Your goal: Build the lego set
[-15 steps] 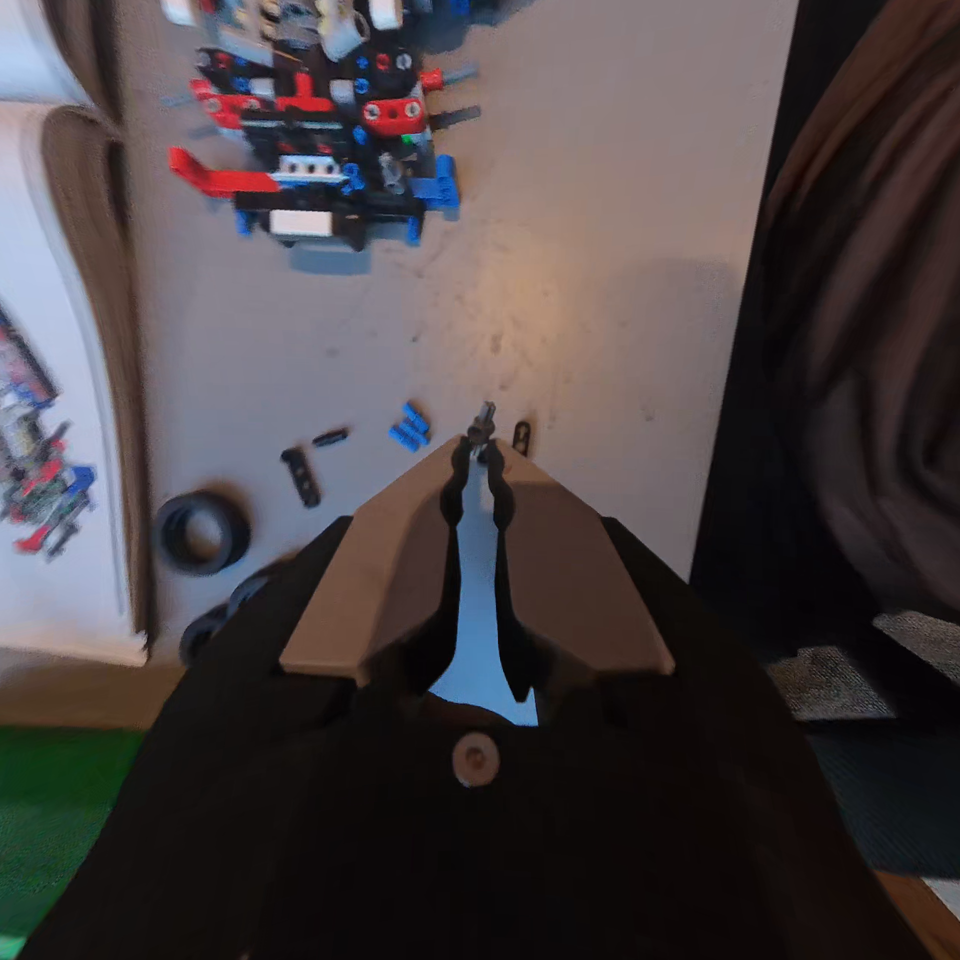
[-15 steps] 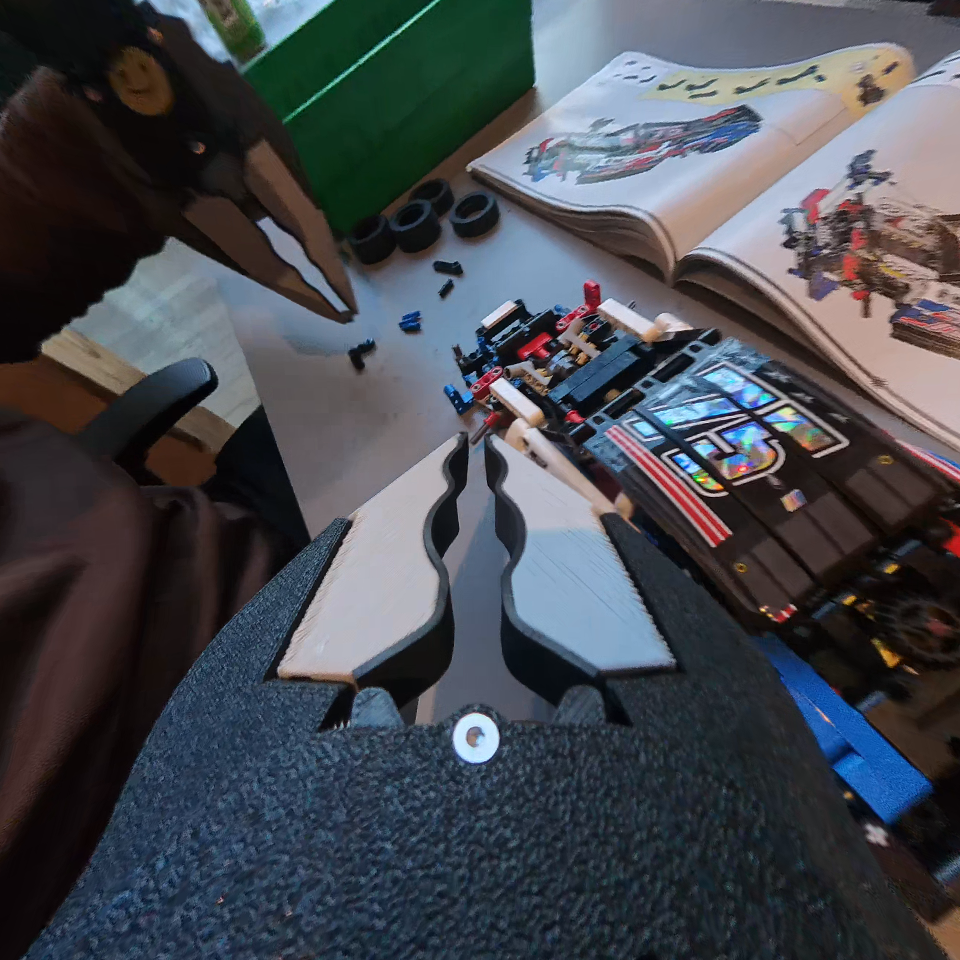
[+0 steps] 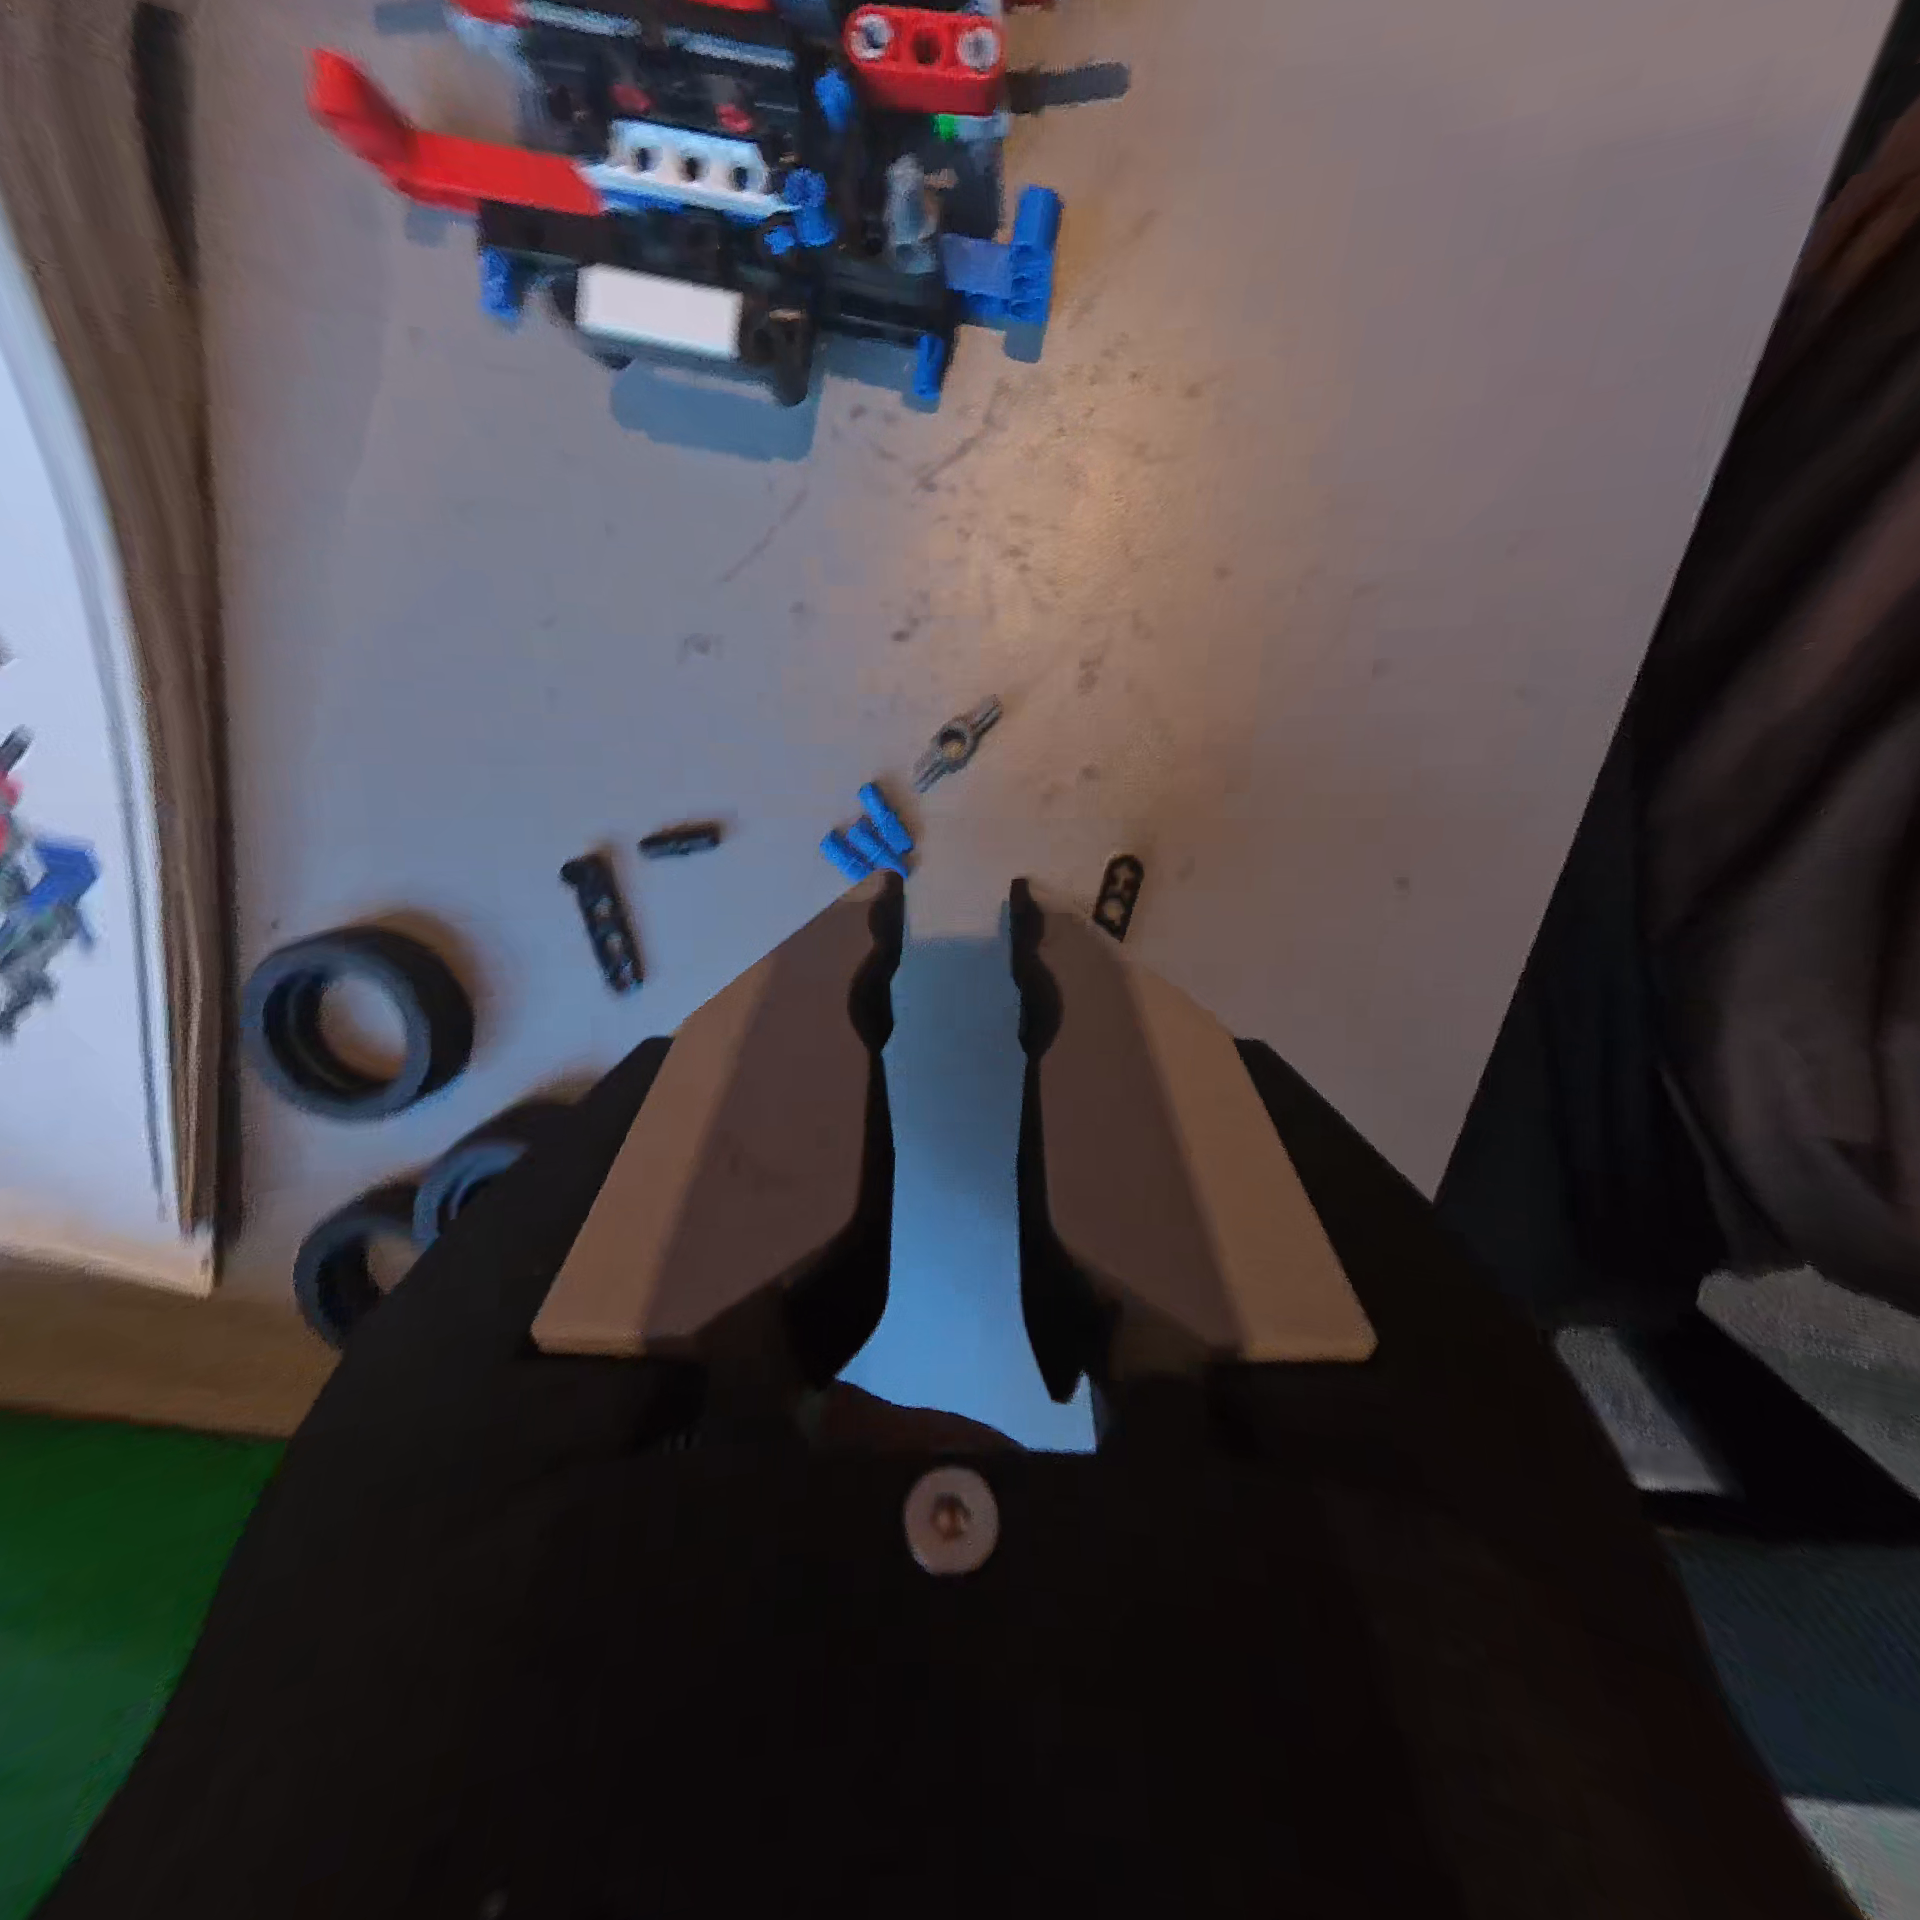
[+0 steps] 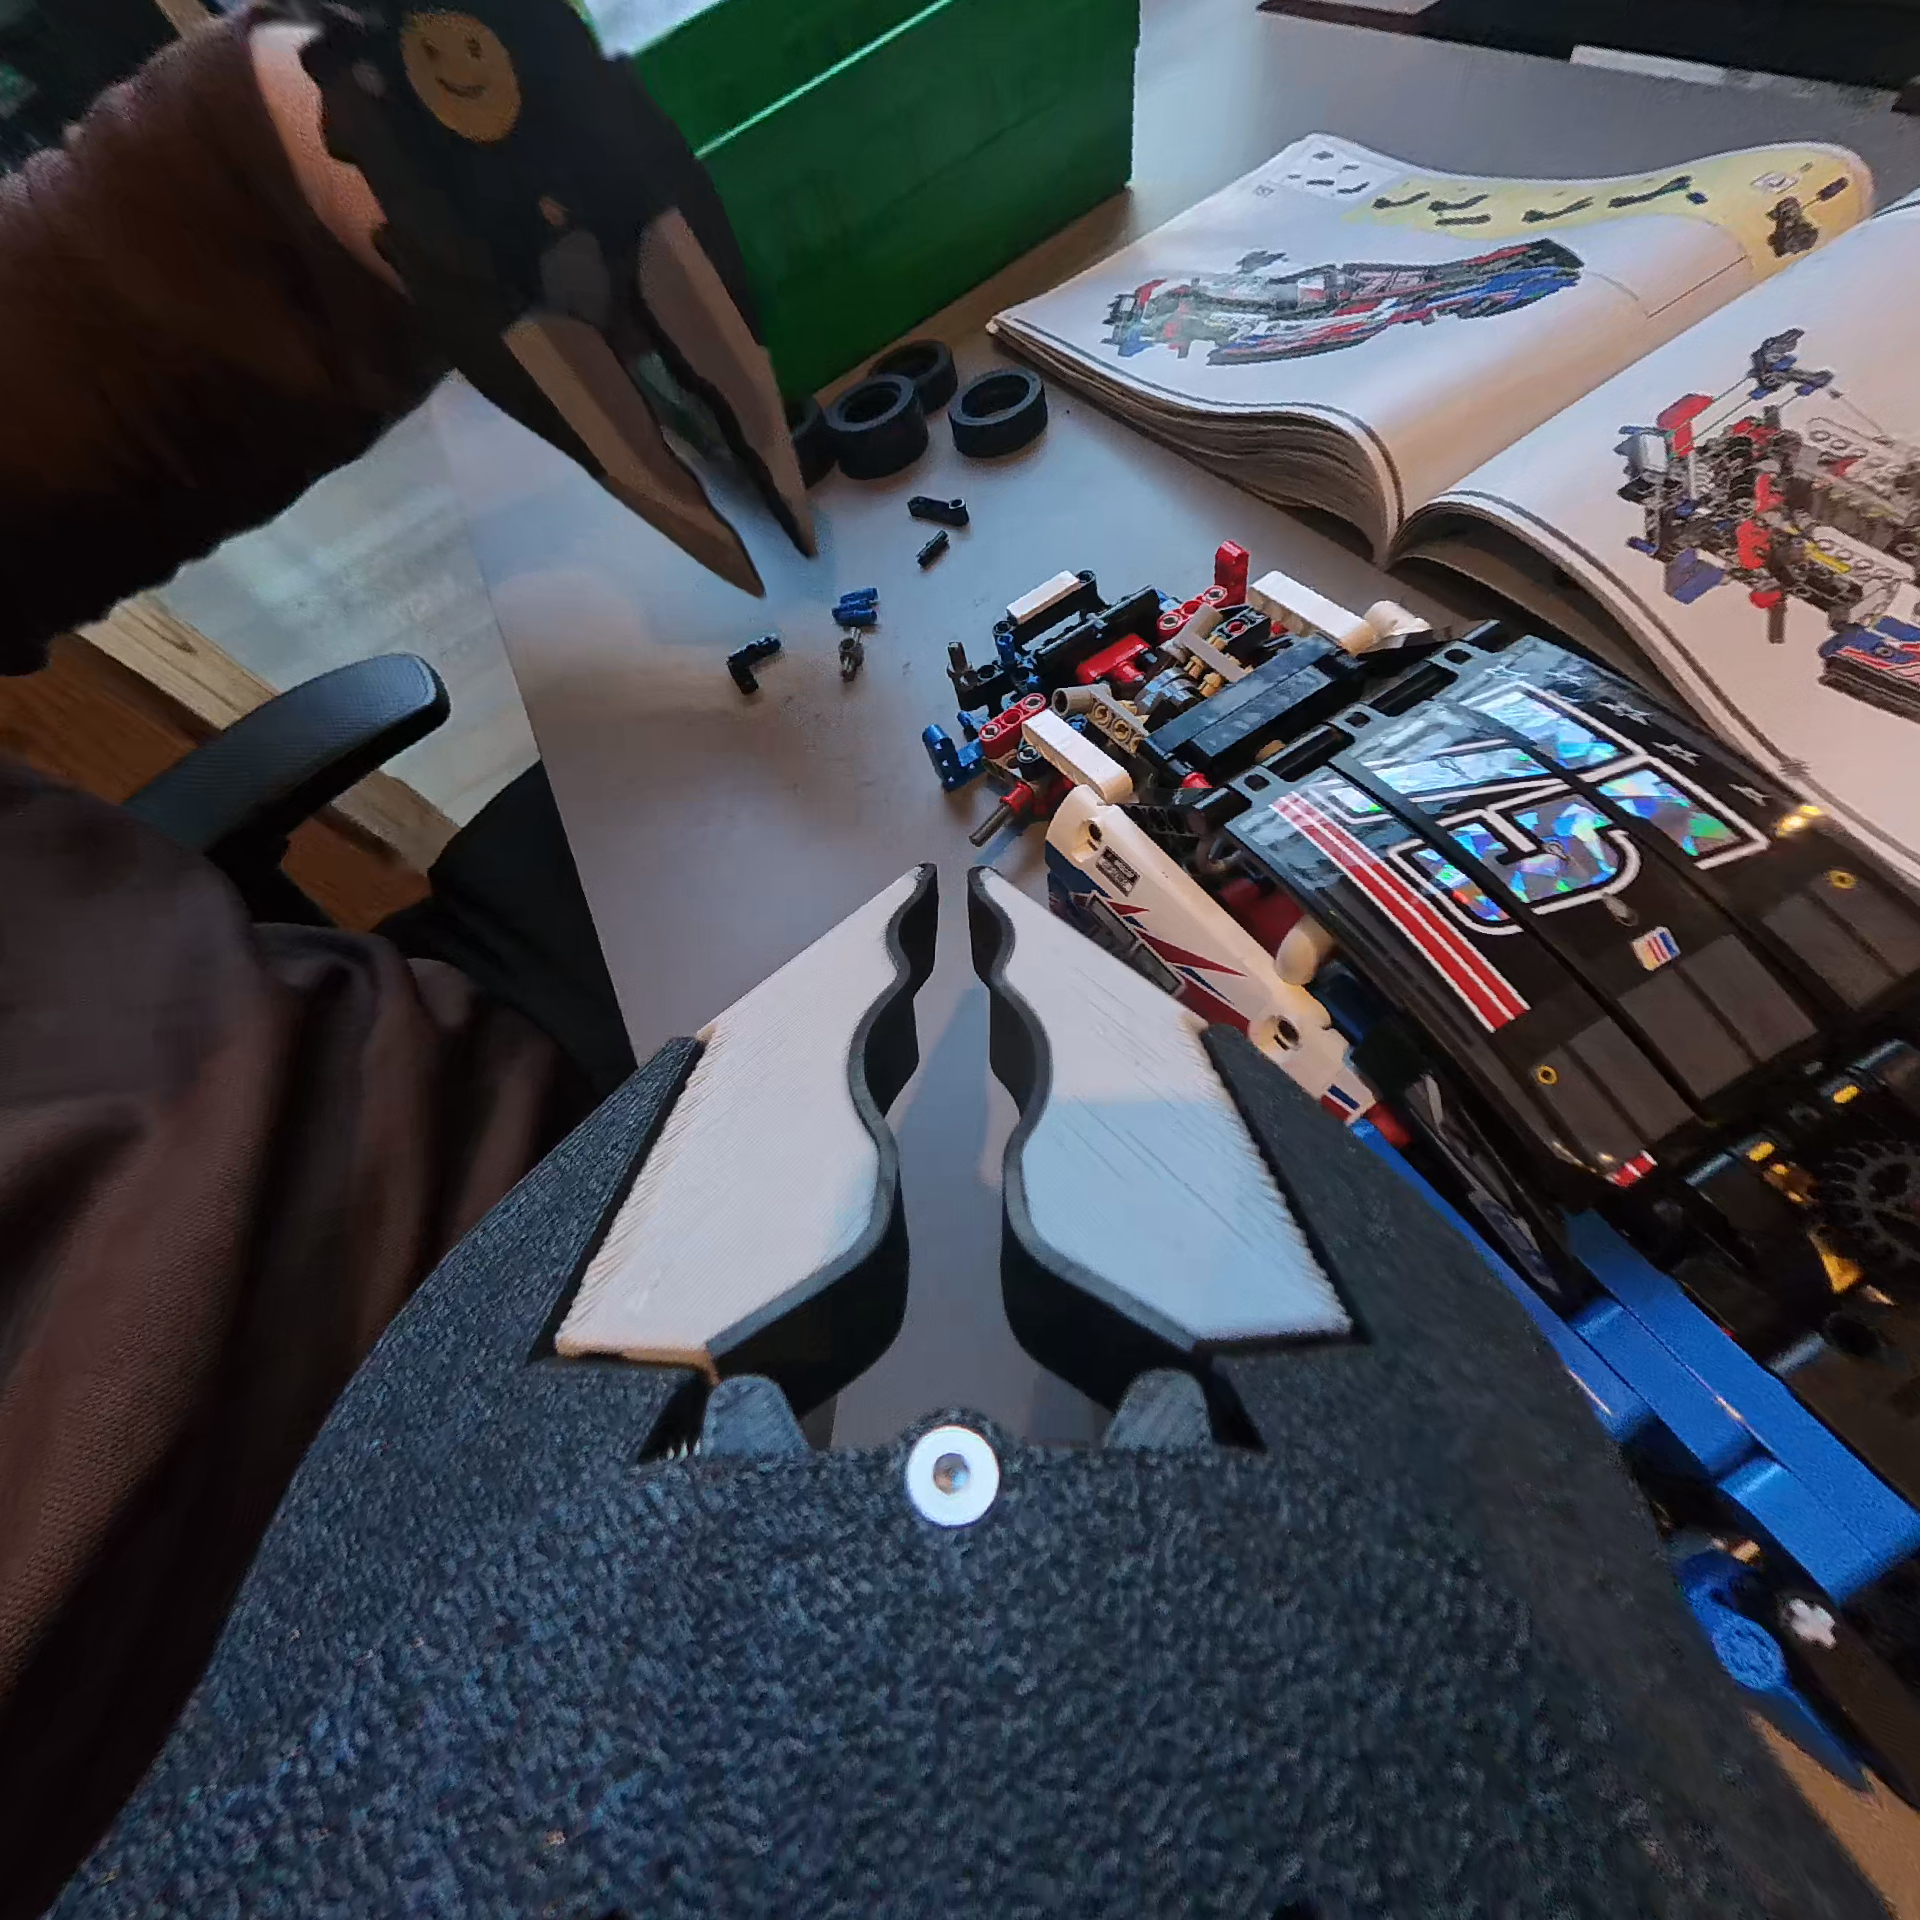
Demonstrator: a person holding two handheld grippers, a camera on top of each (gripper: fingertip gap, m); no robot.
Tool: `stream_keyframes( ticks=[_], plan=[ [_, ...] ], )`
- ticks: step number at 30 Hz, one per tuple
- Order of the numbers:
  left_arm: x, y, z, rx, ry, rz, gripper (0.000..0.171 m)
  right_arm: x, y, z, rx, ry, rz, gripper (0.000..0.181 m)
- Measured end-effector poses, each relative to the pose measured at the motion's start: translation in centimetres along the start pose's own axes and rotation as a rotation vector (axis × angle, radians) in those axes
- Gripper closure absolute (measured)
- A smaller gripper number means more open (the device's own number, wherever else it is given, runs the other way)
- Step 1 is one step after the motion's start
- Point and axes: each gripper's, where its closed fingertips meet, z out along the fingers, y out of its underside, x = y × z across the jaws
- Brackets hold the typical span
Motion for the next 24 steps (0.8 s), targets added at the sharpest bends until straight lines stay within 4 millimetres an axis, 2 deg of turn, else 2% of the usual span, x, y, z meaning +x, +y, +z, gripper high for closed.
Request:
stream_keyframes(
  ticks=[3,6,9,13,15,18,21,24],
  plan=[
    [-0.5,0.6,-2.5,0.148,-0.068,-0.159,0.153,0.7,-0.1,-0.7,0.023,0.03,-0.012,0.176],
    [-1.6,0.8,-4.2,0.374,-0.222,-0.414,0.153,1.6,-0.1,-1.5,0.04,0.062,-0.026,0.176],
    [-1.2,2.4,-3.9,0.522,-0.326,-0.634,0.148,2.7,-0.4,-2.7,0.069,0.093,-0.046,0.176],
    [-0.7,5.0,-2.6,0.495,-0.474,-0.615,0.148,1.8,0.0,-3.6,0.066,0.018,-0.135,0.175],
    [-0.7,4.7,-2.5,0.544,-0.45,-0.591,0.148,0.7,0.8,-2.8,0.033,-0.034,-0.197,0.175],
    [-0.7,3.9,-2.0,0.587,-0.335,-0.579,0.149,-0.5,3.0,-0.5,-0.063,-0.093,-0.255,0.175],
    [-0.1,3.2,-1.5,0.61,-0.206,-0.582,0.149,-0.2,5.3,1.5,-0.172,-0.067,-0.323,0.175],
    [0.1,2.9,-1.6,0.636,-0.152,-0.583,0.15,-0.5,6.9,2.6,-0.248,-0.092,-0.368,0.172]
  ],
)
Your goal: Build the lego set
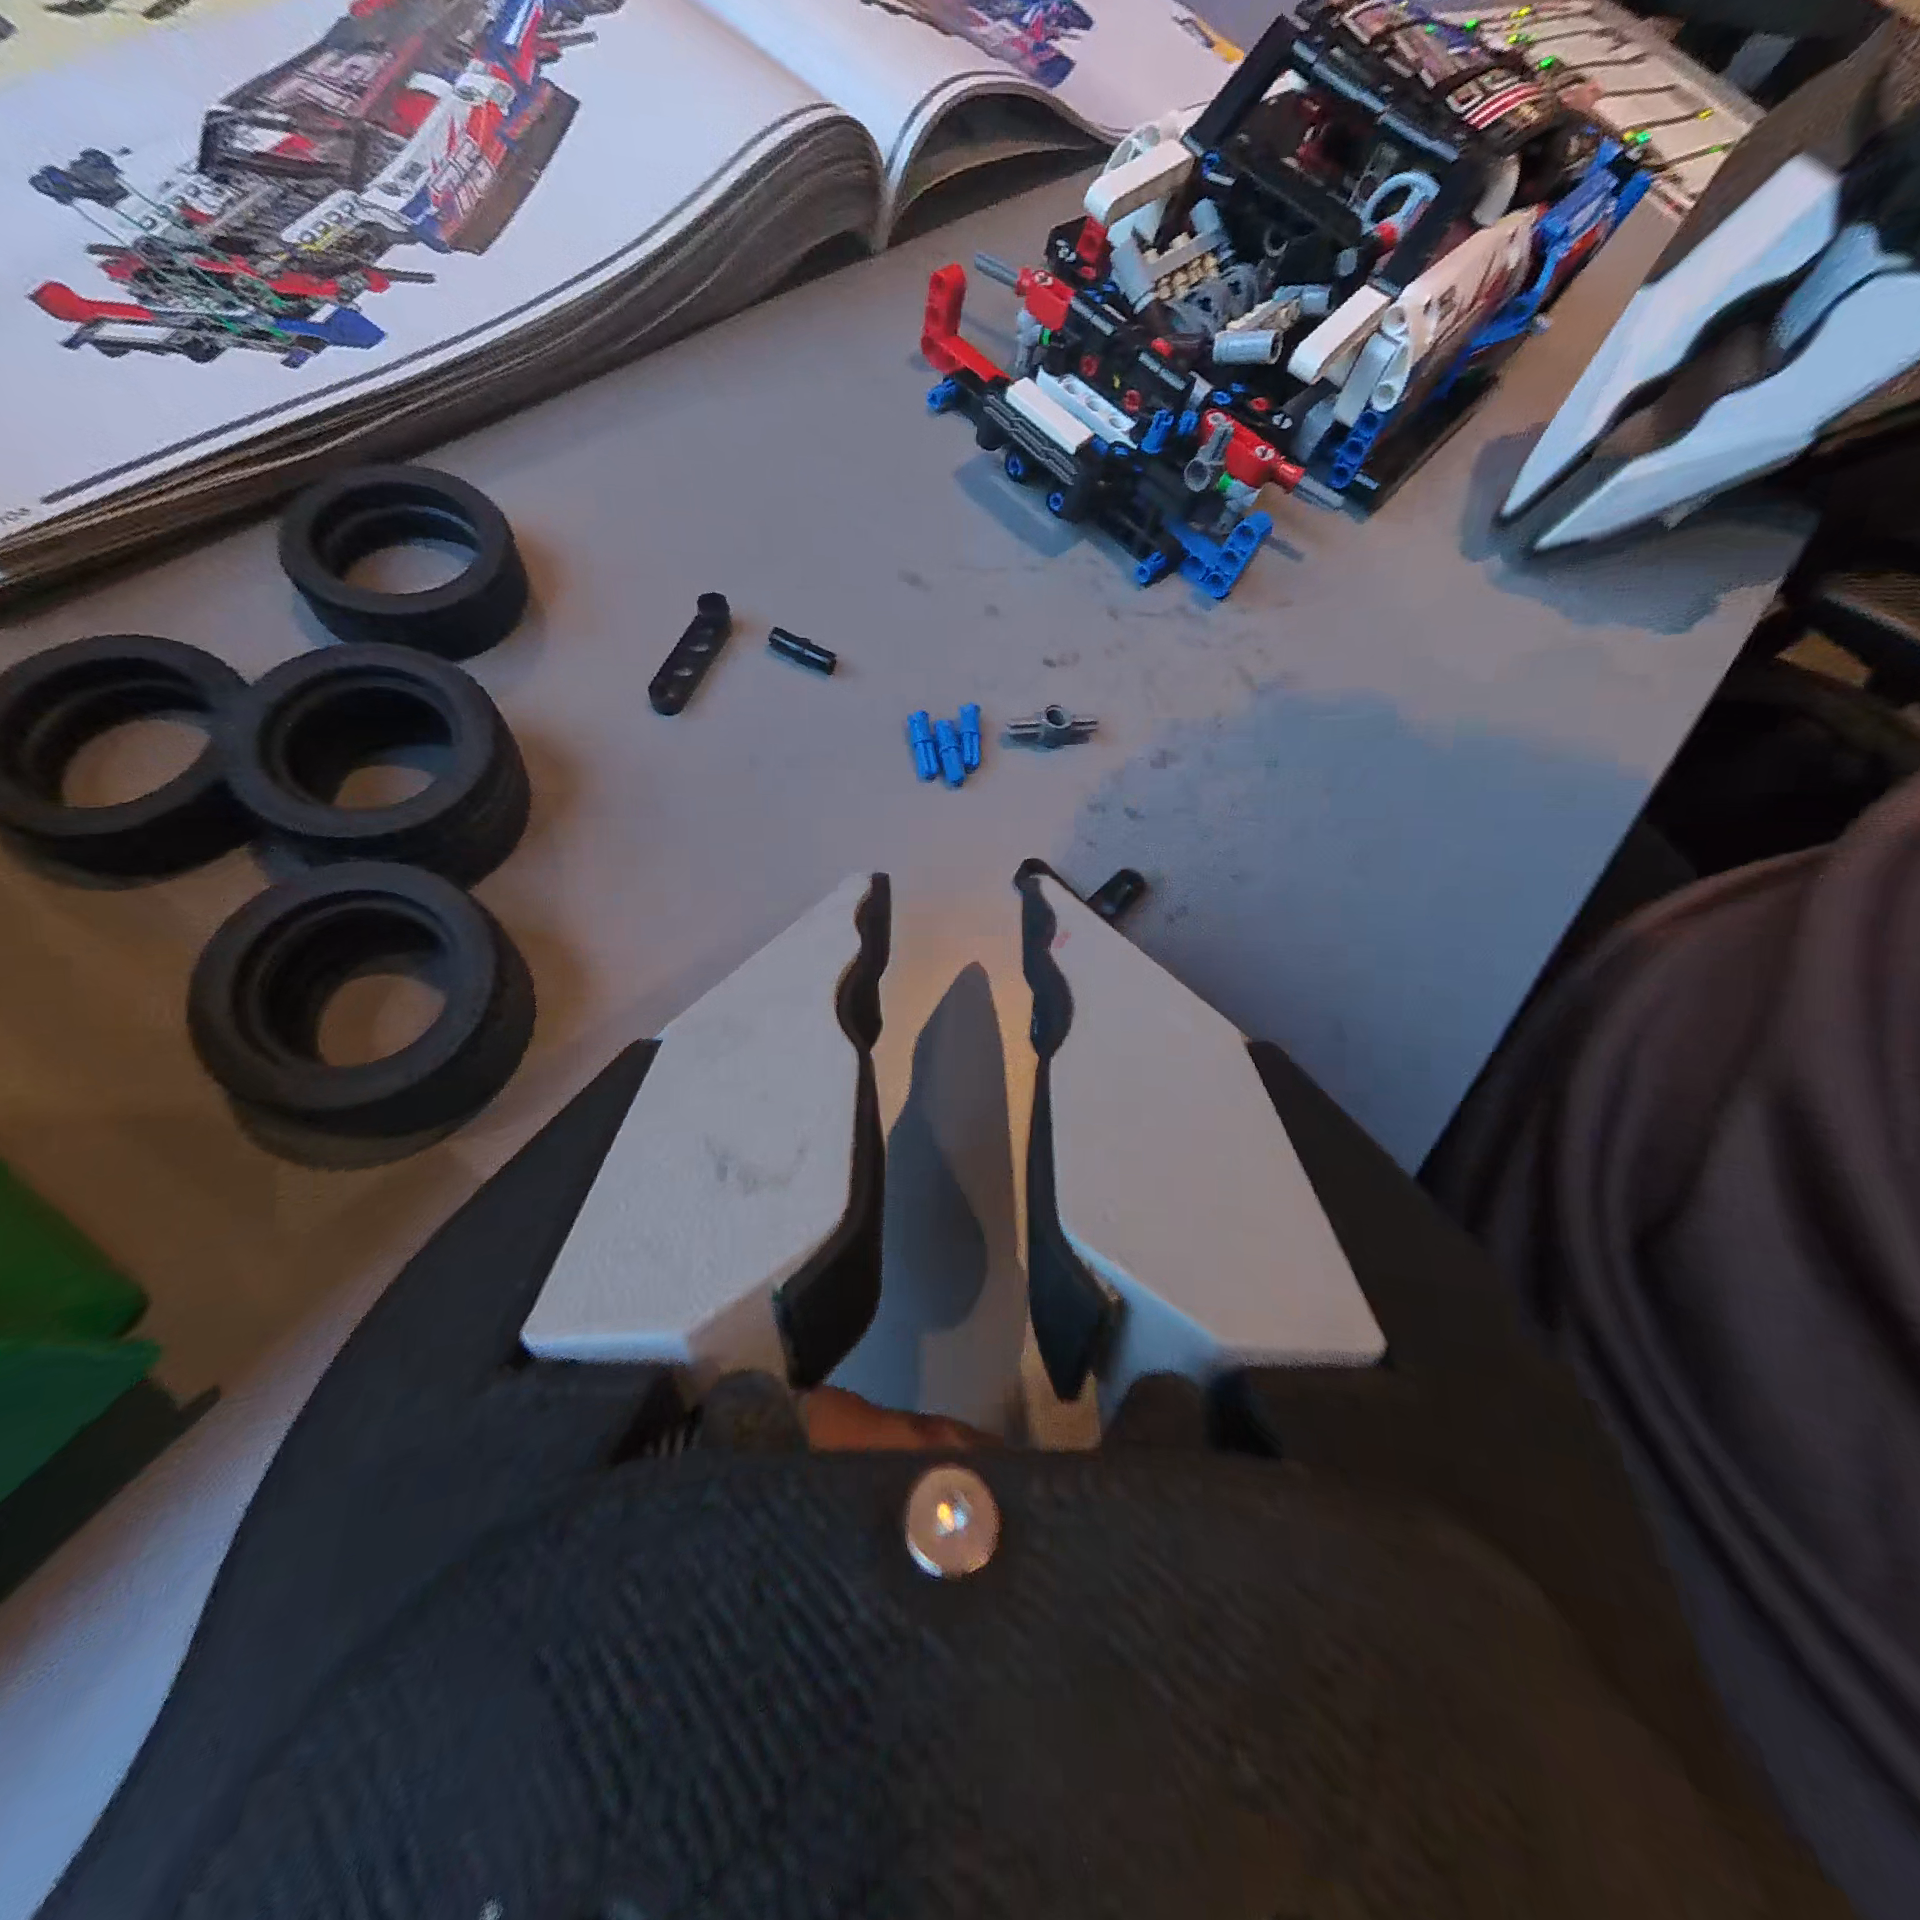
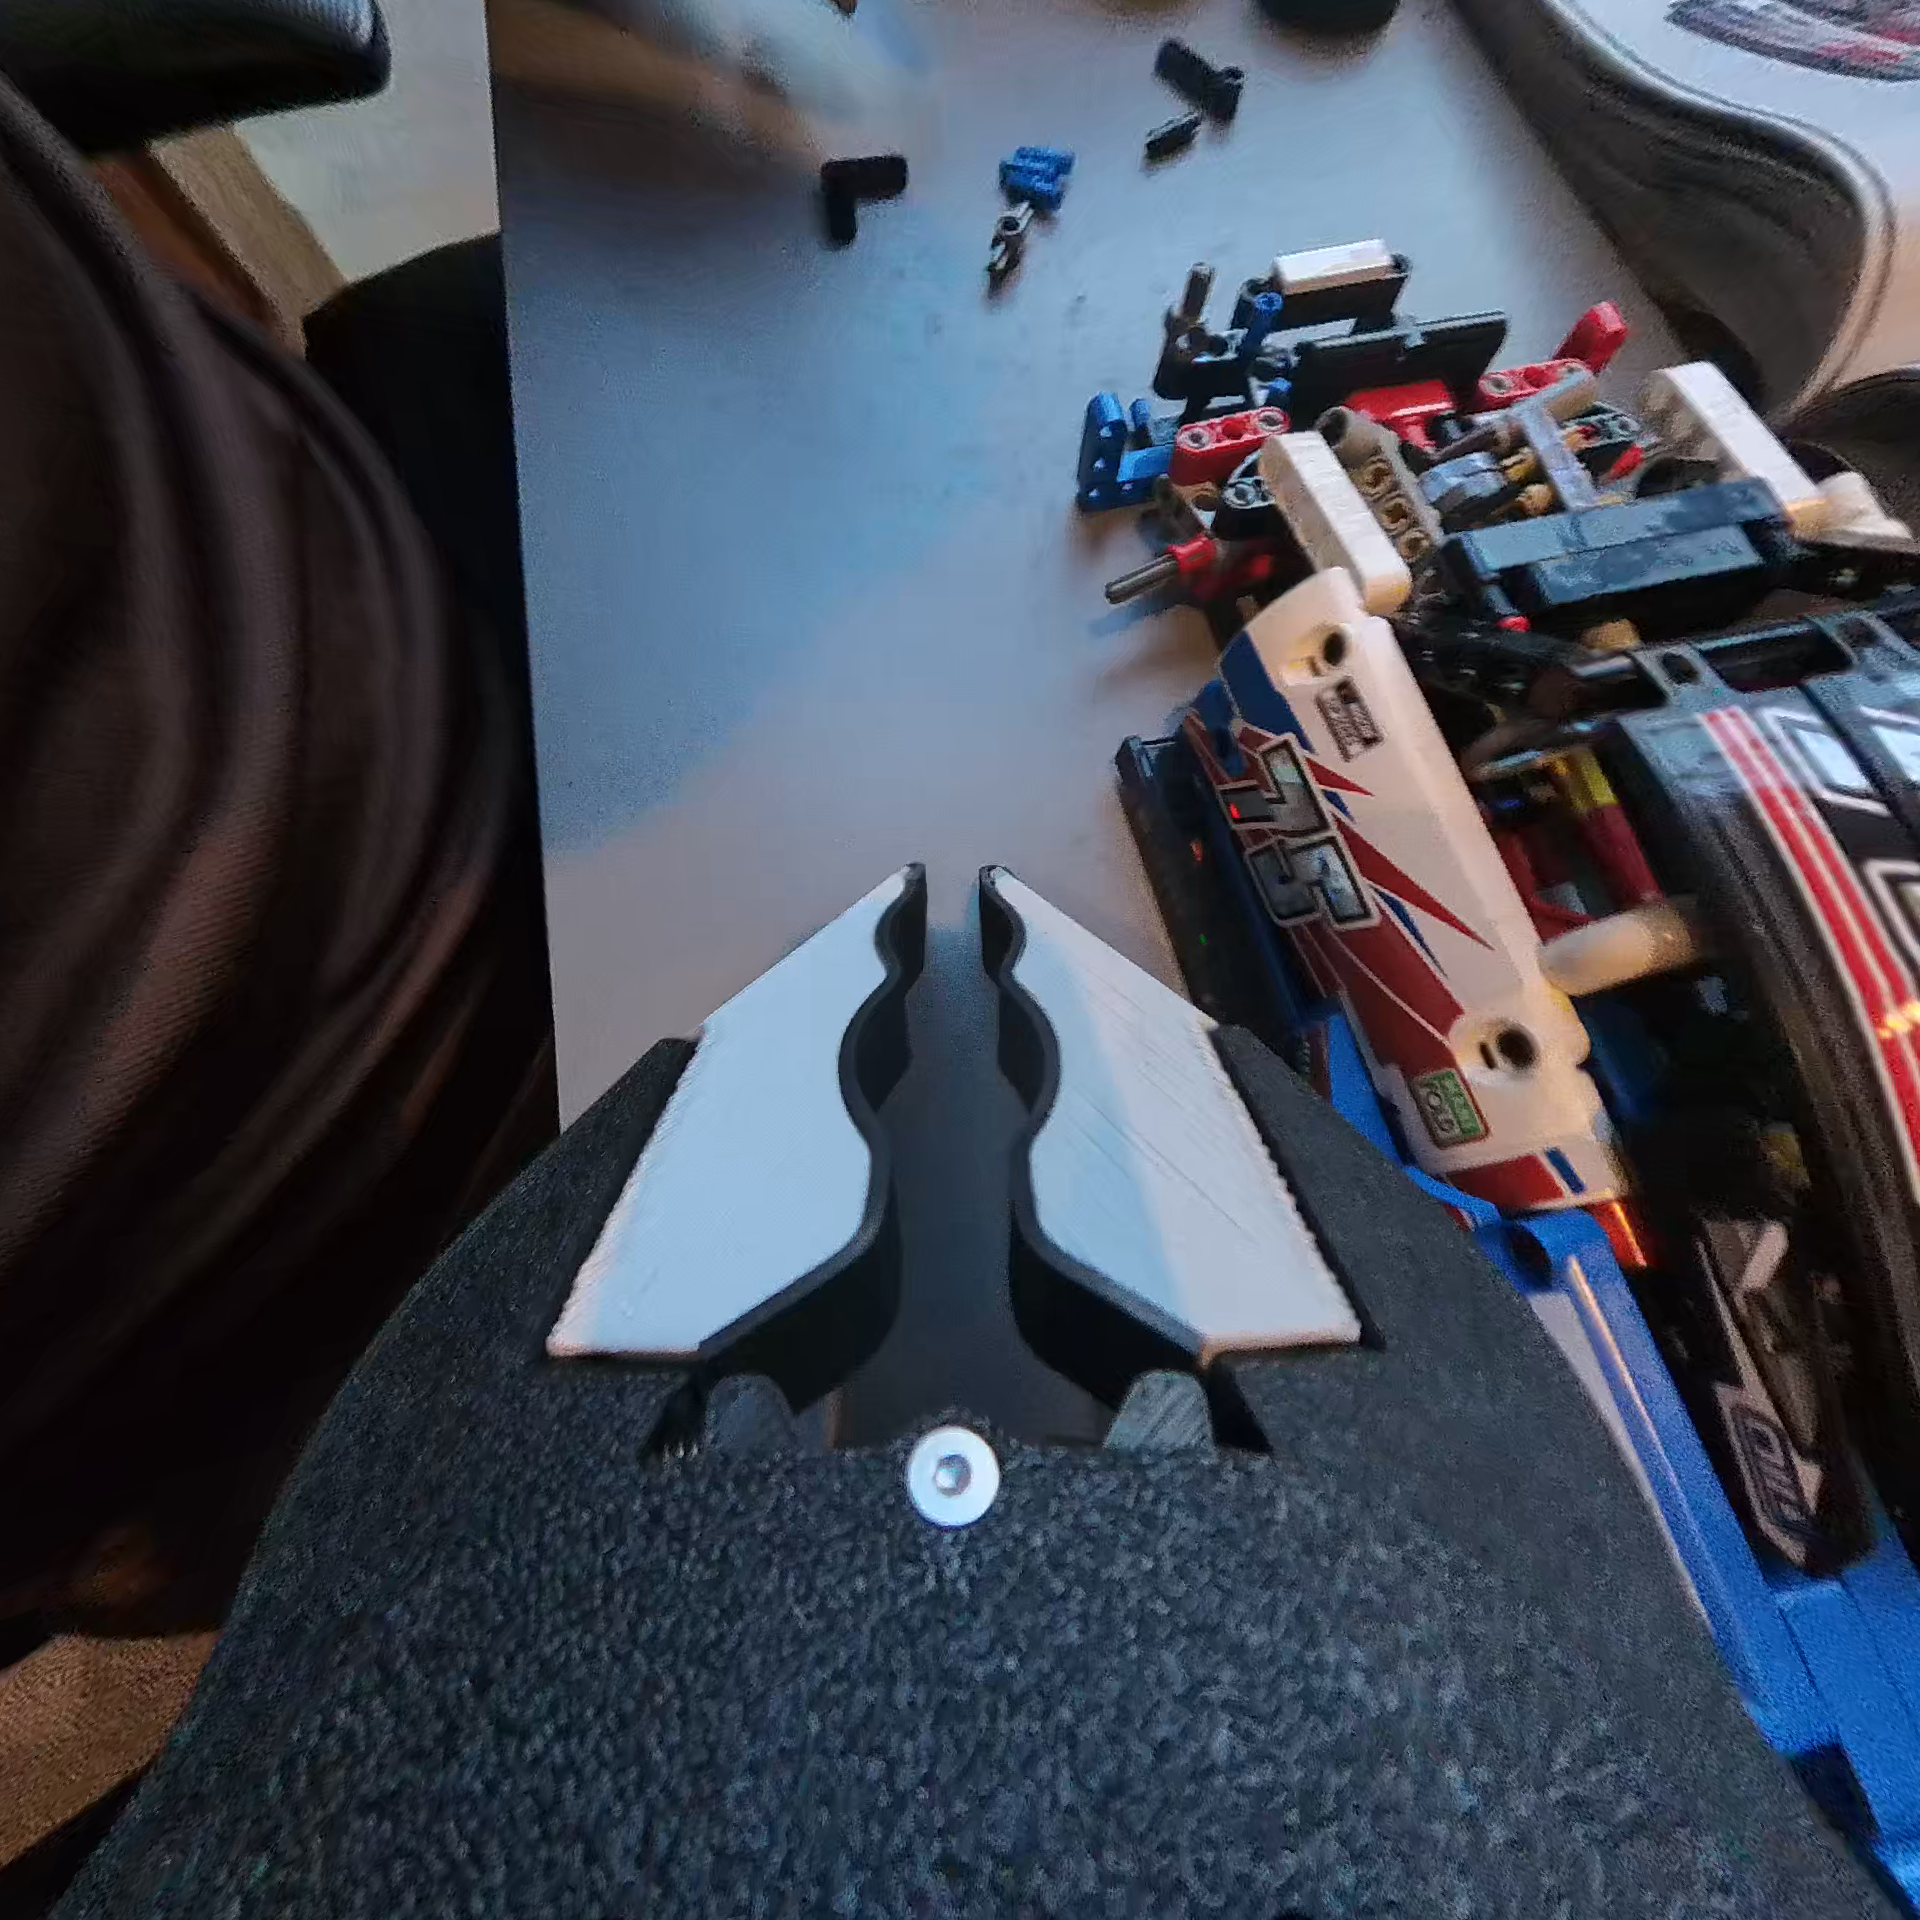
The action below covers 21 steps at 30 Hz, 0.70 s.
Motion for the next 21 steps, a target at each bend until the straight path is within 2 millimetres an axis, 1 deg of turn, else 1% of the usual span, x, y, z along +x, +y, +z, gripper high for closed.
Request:
stream_keyframes(
  ticks=[4,8,11,16,21],
  plan=[
    [0.2,-0.3,0.1,0.012,0.017,0.01,0.152,-0.2,0.0,0.2,-0.003,-0.017,-0.024,0.171],
    [0.3,0.3,1.0,-0.056,0.031,0.02,0.15,-0.3,-0.3,-0.1,0.025,-0.049,0.005,0.171],
    [0.1,0.2,1.5,-0.07,0.026,0.026,0.15,-0.1,-0.8,-0.5,0.063,-0.069,0.041,0.171],
    [-0.4,-0.1,1.5,-0.053,0.008,-0.007,0.151,0.2,-1.5,-1.3,0.133,-0.067,0.063,0.171],
    [-0.5,-0.1,1.6,-0.058,0.006,-0.01,0.152,0.2,-1.6,-1.4,0.142,-0.072,0.067,0.171]
  ],
)
